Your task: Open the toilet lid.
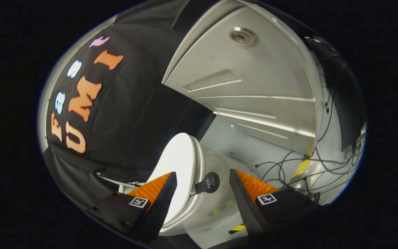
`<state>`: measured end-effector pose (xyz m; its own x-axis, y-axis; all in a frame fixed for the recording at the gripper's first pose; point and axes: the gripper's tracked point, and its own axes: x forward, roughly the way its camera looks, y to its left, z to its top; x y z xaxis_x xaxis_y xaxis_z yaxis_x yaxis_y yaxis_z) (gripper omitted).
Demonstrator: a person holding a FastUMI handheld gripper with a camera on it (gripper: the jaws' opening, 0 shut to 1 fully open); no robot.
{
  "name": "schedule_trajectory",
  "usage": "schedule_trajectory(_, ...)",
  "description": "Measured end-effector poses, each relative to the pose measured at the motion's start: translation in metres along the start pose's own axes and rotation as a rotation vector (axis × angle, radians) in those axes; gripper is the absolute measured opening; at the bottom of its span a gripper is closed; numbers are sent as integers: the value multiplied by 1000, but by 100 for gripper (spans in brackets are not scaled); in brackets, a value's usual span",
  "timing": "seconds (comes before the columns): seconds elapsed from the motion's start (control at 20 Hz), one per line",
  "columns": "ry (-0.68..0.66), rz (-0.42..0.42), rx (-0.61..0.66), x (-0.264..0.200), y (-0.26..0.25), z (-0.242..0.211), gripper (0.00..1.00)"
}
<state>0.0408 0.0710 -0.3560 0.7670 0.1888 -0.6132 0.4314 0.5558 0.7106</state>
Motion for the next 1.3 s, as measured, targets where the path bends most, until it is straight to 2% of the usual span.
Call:
schedule_trajectory(0.1,-25,16,65,0,-5,5,98)
schedule_trajectory(0.25,17,48,139,-3,-2,-20,98)
schedule_trajectory(0.35,-9,61,150,-1,-2,-27,98)
schedule_trajectory(0.5,-110,54,182,16,0,-13,97)
schedule_trajectory(0.6,-102,70,228,27,8,-17,96)
schedule_trajectory(0.7,-130,49,202,35,3,-20,96)
schedule_trajectory(0.8,-149,21,169,40,-3,-26,90)
schedule_trajectory(0.95,-94,12,166,48,-11,-43,83)
schedule_trajectory(1.05,-142,23,138,51,-13,-32,80)
schedule_trajectory(1.2,-141,-3,101,56,-20,-26,58)
schedule_trajectory(1.25,-121,-2,105,59,-21,-29,41)
schedule_trajectory(1.3,-118,5,114,60,-22,-30,34)
